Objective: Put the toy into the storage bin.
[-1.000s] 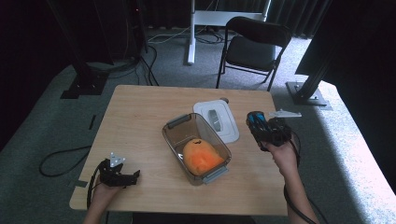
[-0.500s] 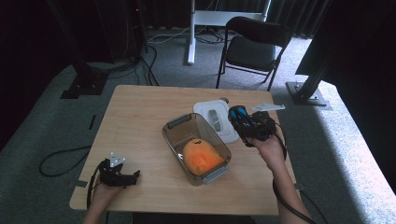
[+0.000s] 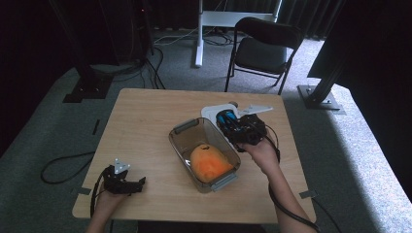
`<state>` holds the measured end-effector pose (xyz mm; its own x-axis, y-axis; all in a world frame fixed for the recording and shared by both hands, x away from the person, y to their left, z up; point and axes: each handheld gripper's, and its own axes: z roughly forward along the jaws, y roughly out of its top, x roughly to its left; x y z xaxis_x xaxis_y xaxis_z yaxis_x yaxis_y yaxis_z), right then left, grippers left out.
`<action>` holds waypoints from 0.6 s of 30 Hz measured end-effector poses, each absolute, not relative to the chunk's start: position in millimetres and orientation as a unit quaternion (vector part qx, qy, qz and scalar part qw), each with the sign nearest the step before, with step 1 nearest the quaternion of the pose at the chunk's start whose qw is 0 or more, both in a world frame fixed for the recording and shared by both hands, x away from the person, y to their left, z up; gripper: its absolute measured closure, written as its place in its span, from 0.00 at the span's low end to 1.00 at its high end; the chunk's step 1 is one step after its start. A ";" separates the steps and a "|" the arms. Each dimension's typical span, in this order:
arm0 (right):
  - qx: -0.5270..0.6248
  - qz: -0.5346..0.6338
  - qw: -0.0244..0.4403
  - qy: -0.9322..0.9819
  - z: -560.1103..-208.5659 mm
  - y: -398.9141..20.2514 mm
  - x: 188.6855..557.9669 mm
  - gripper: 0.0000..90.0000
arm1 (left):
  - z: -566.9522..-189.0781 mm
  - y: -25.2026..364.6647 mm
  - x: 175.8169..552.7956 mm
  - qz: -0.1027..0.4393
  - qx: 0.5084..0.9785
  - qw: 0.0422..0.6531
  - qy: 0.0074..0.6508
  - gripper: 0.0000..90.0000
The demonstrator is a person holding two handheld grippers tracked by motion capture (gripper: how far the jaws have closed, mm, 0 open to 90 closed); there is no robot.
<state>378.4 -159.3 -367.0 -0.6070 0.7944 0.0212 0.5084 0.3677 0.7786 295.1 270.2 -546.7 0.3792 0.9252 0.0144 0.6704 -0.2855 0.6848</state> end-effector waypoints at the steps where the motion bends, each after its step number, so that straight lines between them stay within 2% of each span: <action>1: 0.402 0.393 0.180 0.808 -367.6 -155.8 378.6 0.28 | -546.7 270.2 295.1 0.211 0.773 0.302 0.516 0.00; 18: 0.379 0.380 0.147 0.831 -387.9 -110.8 383.3 0.28 | -546.7 270.4 295.2 0.210 0.774 0.302 0.515 0.00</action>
<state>383.3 -110.8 -387.9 -0.6692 0.7418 0.0444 0.5191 0.4240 0.7421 295.2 270.4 -546.7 0.3809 0.9245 0.0146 0.6701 -0.2869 0.6846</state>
